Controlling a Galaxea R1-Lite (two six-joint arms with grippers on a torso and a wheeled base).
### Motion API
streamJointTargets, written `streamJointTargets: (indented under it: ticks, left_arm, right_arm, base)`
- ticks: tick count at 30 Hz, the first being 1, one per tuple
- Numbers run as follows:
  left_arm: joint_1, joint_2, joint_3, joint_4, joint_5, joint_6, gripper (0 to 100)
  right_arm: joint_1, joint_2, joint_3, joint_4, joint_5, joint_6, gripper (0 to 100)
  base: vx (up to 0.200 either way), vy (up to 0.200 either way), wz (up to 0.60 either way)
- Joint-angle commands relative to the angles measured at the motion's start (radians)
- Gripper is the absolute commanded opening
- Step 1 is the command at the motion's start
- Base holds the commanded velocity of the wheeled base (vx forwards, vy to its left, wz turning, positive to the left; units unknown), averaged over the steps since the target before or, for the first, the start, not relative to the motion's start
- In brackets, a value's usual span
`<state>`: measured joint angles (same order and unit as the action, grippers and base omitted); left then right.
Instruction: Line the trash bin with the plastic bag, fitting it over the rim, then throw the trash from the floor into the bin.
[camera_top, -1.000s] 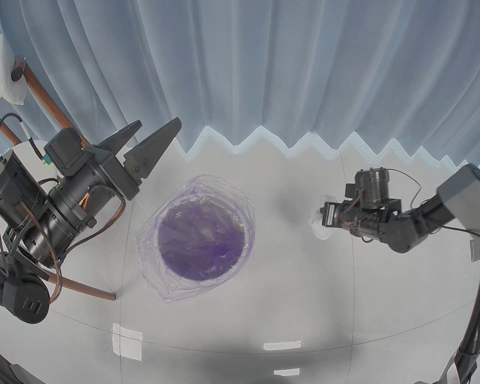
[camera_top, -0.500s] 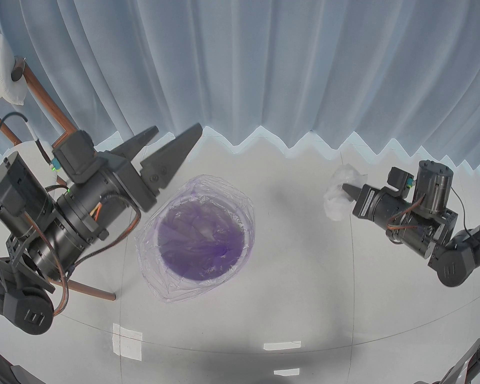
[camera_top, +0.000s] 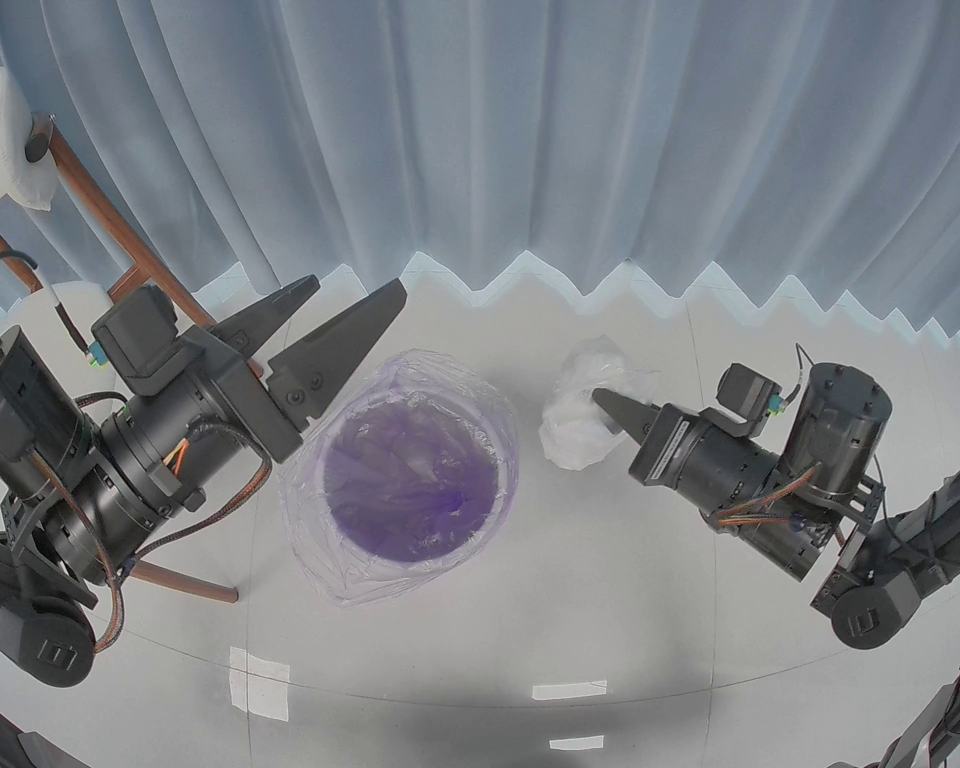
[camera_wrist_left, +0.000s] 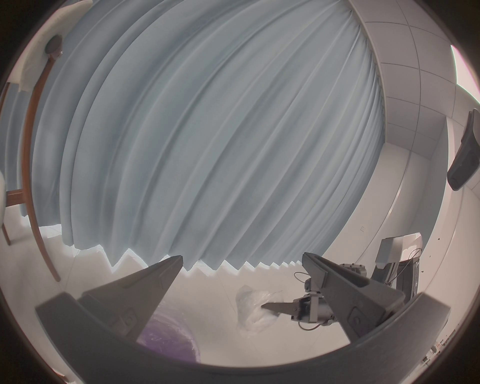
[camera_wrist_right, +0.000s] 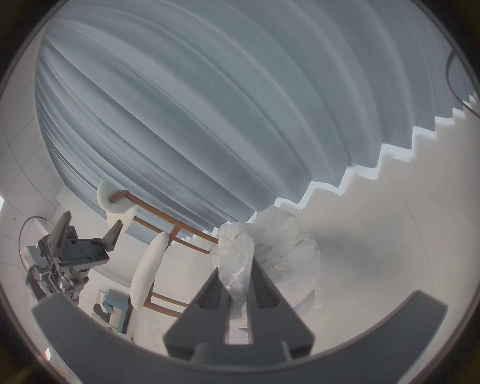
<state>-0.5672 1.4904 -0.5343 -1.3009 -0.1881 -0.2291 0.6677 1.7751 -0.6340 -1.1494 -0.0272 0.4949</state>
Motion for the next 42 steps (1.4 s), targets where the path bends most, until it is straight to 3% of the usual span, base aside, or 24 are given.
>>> streamJointTargets:
  ticks: [1,7,16,40,41,42]
  left_arm:
    - [0.0,-0.006,-0.001,0.0,0.004,0.001,100]
    - [-0.01,-0.004,0.002,0.0,0.001,0.001,100]
    - [-0.011,0.005,-0.009,-0.008,0.004,0.005,100]
    - [-0.011,0.005,-0.016,-0.009,0.002,0.007,100]
    - [-0.011,0.005,-0.015,-0.009,0.004,0.007,100]
    - [-0.01,0.005,-0.015,-0.008,0.004,0.007,100]
  right_arm:
    - [0.035,0.124,-0.004,-0.062,-0.013,0.001,0]
    - [0.033,0.221,-0.003,-0.234,-0.017,-0.03,0]
    - [0.041,0.288,-0.006,-0.276,-0.017,-0.045,0]
    - [0.01,0.357,-0.033,-0.351,-0.017,-0.052,0]
    - [0.009,0.357,-0.03,-0.352,-0.017,-0.052,100]
    - [0.01,0.356,-0.03,-0.352,-0.017,-0.052,100]
  base:
    - [0.0,0.2,0.0]
    - [0.0,0.2,0.0]
    - [0.0,0.2,0.0]
    - [0.0,0.0,0.0]
    - [0.0,0.0,0.0]
    - [0.0,0.0,0.0]
